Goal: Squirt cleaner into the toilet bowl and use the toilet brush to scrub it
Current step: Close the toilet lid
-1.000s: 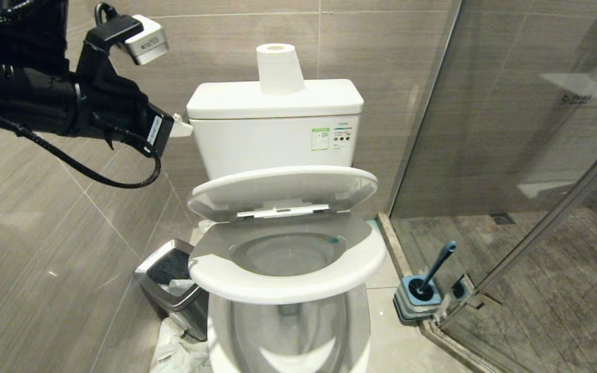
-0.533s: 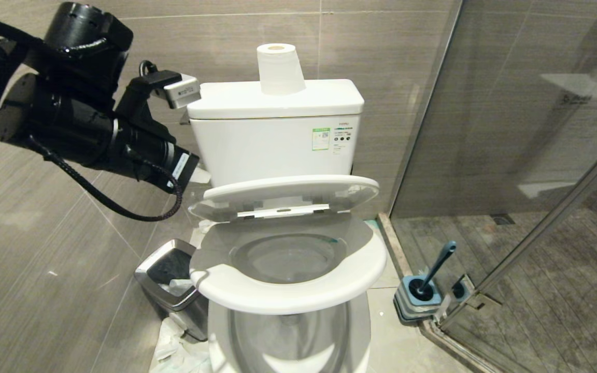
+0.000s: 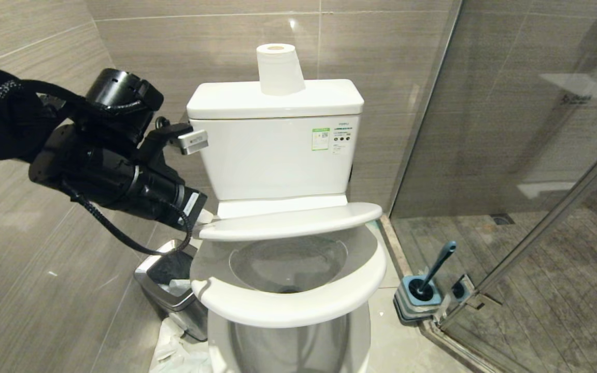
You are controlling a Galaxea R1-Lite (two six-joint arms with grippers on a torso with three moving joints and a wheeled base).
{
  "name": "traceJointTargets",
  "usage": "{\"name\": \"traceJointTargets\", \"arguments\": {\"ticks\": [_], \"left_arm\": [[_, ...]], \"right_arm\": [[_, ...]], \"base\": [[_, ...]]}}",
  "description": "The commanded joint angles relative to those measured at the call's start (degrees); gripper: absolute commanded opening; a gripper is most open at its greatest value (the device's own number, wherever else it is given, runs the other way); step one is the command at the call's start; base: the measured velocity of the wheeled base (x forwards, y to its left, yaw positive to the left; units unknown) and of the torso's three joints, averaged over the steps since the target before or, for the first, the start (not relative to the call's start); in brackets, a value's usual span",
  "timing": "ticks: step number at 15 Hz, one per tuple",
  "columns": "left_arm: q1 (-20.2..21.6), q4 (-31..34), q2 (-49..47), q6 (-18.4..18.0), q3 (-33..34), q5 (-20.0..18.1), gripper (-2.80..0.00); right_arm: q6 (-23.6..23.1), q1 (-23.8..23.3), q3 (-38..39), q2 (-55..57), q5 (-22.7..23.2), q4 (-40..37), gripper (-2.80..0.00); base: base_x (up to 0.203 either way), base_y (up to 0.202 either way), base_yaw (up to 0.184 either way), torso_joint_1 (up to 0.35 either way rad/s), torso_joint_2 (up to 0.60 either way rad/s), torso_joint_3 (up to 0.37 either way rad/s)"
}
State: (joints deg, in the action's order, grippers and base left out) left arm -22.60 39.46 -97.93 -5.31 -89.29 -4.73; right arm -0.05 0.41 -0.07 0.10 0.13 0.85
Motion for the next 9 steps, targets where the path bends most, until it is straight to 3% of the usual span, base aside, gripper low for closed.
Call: {"name": "traceJointTargets", "arguments": {"ticks": [1, 5, 7, 9], "left_arm": [[0.10, 0.35, 1.07, 0.97, 3.59, -0.58, -2.80], [0.19, 0.27, 2.00, 7.48, 6.64, -2.23, -2.80], [1.24, -0.02, 2.02, 8.93, 8.77, -2.74, -2.80], [2.53, -4.41, 1.53, 9.73, 12.76, -3.07, -2.80]], "right_arm": [[-0.04, 0.02, -0.01, 0.08, 0.04, 0.03, -2.80], [-0.04, 0.02, -0.01, 0.08, 0.04, 0.03, -2.80], [0.05, 0.02, -0.01, 0.08, 0.04, 0.03, -2.80], [-0.02, 0.02, 0.00, 0.08, 0.04, 0.03, -2.80]], "base": [[0.000, 0.000, 0.000, 0.000, 0.00, 0.000], [0.000, 0.000, 0.000, 0.000, 0.00, 0.000], [0.000, 0.000, 0.000, 0.000, 0.00, 0.000], [0.000, 0.000, 0.000, 0.000, 0.00, 0.000]]}}
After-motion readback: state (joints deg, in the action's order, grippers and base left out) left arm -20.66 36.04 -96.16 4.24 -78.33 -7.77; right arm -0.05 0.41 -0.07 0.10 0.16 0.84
